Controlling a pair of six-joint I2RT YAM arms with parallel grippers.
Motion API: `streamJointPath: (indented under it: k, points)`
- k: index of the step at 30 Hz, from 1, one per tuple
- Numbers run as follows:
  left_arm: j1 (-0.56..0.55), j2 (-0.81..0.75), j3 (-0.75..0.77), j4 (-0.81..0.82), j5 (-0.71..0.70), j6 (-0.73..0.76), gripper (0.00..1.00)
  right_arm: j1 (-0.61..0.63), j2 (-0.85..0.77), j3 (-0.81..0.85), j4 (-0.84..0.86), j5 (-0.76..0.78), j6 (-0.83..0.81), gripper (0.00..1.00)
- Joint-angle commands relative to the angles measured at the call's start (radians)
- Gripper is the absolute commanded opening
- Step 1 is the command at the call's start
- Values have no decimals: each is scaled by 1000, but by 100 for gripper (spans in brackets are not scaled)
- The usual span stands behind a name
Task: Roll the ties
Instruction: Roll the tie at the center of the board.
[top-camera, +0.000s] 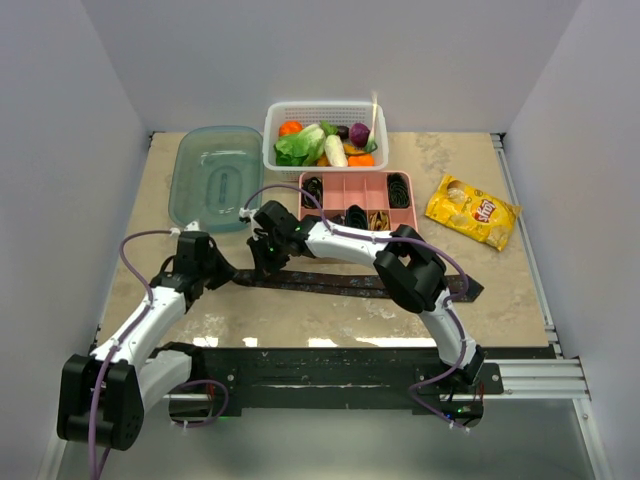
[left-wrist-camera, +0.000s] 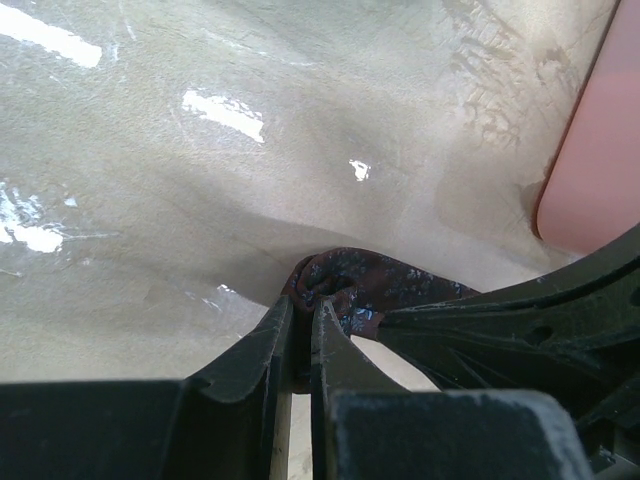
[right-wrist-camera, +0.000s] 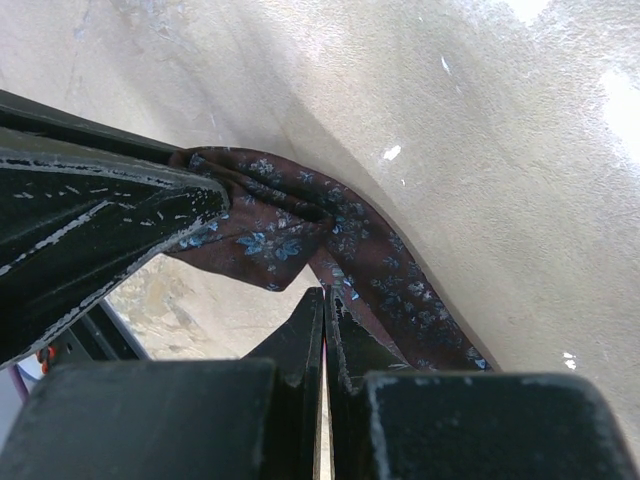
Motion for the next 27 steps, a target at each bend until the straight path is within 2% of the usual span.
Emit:
streamJointPath:
  k: [1,13,19,20,25,27]
  points:
    - [-3,11,42,17,-58,29,0,4,-58,7,29,-6,-8,0]
    - [-6,65,102,-23,-59,72,0,9,68,133,47,-49,28,0]
    - [-5,94,107,-41,-75,72,0,9,79,148,30,-27,32,0]
    - [-5,100,104,-40,-70,69,1,10,71,145,27,-21,31,0]
    - [-5,135,100,-46,-82,63,16,9,39,117,14,-6,20,0]
    - [-3,141,102,-46,-90,61,18,9,22,113,18,-3,18,0]
